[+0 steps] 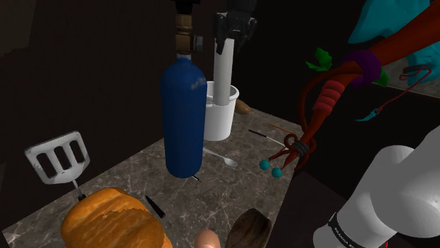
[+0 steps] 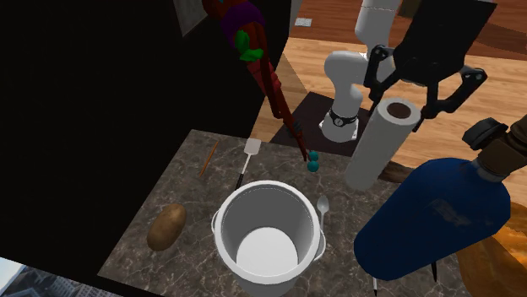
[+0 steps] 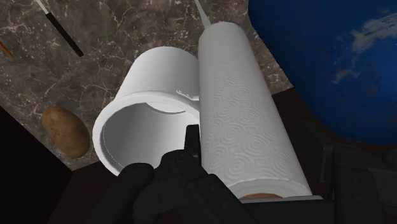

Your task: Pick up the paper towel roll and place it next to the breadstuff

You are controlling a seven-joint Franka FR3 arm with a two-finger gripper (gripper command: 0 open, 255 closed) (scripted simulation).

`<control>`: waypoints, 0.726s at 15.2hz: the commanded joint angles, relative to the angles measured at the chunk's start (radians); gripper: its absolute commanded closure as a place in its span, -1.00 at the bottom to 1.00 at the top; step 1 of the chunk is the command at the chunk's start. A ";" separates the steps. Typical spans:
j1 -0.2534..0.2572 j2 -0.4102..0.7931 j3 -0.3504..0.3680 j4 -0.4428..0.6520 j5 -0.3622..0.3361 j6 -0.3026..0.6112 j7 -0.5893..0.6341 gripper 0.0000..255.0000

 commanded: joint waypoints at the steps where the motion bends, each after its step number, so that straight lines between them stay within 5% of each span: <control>1: 0.017 -0.004 0.033 0.005 -0.002 -0.012 0.051 1.00; 11: 0.100 0.013 0.202 0.040 -0.013 -0.047 0.301 1.00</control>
